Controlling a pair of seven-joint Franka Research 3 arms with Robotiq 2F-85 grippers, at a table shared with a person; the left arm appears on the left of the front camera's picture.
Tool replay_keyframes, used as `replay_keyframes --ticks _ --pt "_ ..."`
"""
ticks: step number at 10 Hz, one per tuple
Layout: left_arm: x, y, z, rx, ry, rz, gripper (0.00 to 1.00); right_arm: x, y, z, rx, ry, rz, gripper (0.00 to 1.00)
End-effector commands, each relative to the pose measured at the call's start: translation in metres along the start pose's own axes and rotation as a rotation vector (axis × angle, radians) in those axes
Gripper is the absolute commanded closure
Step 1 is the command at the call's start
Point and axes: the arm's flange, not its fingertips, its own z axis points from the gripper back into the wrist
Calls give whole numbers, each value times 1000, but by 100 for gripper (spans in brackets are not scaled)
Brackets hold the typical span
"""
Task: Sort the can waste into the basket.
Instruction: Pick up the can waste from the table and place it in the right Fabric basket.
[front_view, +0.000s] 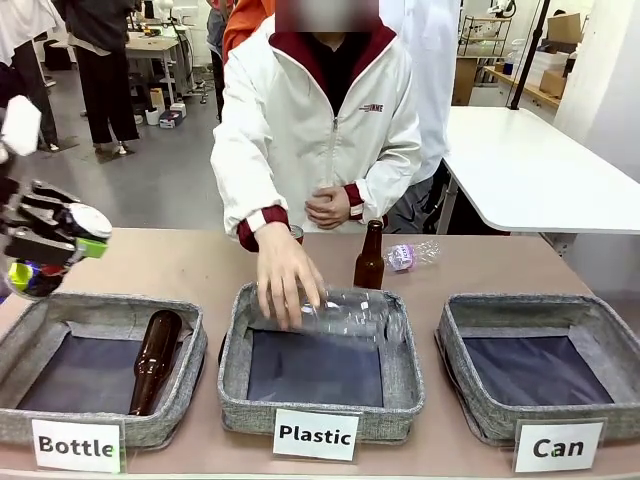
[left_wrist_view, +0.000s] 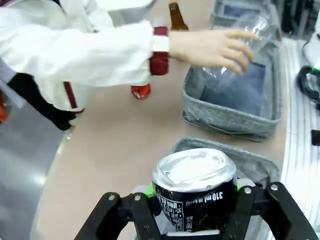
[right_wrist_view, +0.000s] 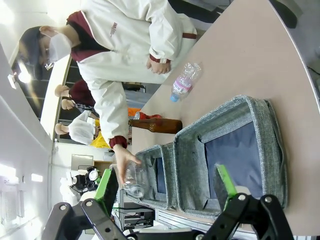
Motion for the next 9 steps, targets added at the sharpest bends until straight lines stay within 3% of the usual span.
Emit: replay_keyframes --ticks 1,4,7,9 --pt "-37 -21 11 38 -115 8 56 2 0 0 27 -14 26 0" --pt "-57 -18 13 43 -185 55 56 2 0 0 27 -14 26 0" --pt "-51 -14 8 28 -162 39 56 2 0 0 27 -14 26 0" --pt "-29 -11 -3 -1 -164 38 56 2 0 0 27 -14 26 0"
